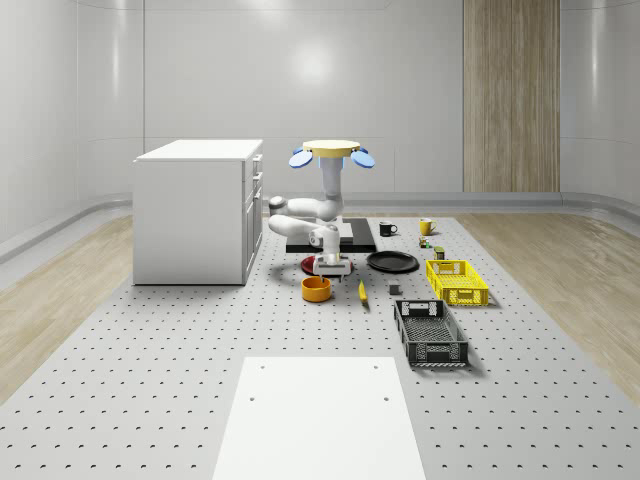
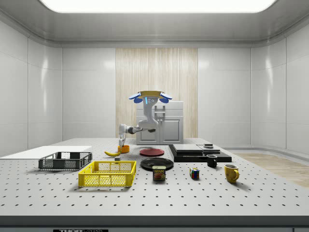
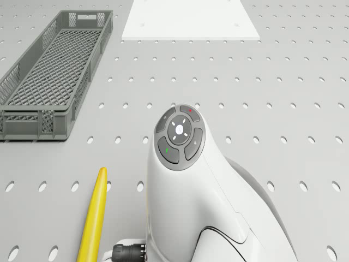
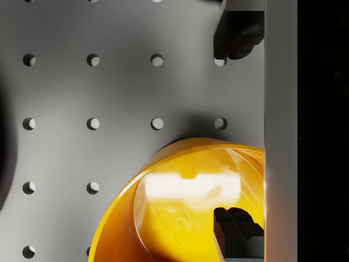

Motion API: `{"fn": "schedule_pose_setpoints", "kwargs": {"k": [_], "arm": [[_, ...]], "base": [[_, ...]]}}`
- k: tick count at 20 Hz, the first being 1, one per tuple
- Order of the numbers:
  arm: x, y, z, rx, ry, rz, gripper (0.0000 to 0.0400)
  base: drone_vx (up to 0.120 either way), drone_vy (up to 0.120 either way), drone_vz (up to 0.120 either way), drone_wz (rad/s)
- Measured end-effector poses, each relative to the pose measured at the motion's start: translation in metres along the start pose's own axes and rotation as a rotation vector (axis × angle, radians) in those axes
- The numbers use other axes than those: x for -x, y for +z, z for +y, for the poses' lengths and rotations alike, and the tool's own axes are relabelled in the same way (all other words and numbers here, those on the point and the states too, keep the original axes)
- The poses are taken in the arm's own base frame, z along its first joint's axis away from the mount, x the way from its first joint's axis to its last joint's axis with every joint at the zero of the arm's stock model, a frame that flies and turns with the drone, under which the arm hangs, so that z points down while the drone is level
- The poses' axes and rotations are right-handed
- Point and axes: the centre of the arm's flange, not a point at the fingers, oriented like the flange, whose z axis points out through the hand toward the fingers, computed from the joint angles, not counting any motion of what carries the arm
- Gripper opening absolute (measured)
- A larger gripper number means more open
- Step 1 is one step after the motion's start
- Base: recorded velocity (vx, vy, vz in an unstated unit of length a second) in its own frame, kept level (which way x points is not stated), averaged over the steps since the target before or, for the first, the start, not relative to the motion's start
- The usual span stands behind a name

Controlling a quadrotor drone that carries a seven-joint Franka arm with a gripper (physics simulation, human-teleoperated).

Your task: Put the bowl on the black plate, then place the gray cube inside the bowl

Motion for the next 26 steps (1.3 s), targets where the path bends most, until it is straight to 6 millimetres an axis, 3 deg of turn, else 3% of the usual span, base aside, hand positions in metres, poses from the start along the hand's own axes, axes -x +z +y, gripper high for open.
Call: {"fn": "schedule_pose_setpoints", "kwargs": {"k": [11,26], "arm": [[-0.013,0.014,0.007,0.0,0.0,0.0,0.04],[-0.009,0.019,0.002,0.0,0.0,0.0,0.04]], "base": [[0.0,0.0,0.0,0.0],[0.0,0.0,0.0,0.0]]}}
